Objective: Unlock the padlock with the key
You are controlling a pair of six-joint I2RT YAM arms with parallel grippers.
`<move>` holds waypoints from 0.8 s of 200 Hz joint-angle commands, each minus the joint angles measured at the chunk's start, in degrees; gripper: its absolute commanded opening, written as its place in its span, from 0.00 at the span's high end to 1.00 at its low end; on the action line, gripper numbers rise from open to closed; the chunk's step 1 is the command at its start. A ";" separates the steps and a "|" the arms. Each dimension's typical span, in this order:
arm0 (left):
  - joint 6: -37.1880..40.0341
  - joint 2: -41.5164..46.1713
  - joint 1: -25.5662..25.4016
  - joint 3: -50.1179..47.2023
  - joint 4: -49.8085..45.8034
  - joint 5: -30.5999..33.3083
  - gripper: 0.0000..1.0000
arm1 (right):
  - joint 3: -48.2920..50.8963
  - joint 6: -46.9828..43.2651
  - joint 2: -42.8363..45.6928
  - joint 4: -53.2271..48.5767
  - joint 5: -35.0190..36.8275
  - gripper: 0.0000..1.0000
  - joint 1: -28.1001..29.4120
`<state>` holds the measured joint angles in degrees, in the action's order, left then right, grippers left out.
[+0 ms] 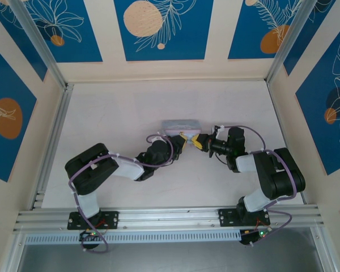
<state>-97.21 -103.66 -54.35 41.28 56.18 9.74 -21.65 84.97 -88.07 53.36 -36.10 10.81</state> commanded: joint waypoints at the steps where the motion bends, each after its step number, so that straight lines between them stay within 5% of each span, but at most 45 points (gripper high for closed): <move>1: -0.52 2.85 -2.87 1.30 8.85 -4.93 1.00 | 0.25 -0.20 -1.05 2.11 3.57 1.00 1.00; 160: -1.32 3.34 -3.48 5.58 10.26 -4.09 1.00 | -1.60 1.60 -3.64 3.62 3.75 1.00 0.49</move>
<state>-98.54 -103.68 -54.39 42.92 56.38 12.34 -21.54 87.02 -89.56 59.35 -33.47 11.33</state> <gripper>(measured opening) 0.104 0.054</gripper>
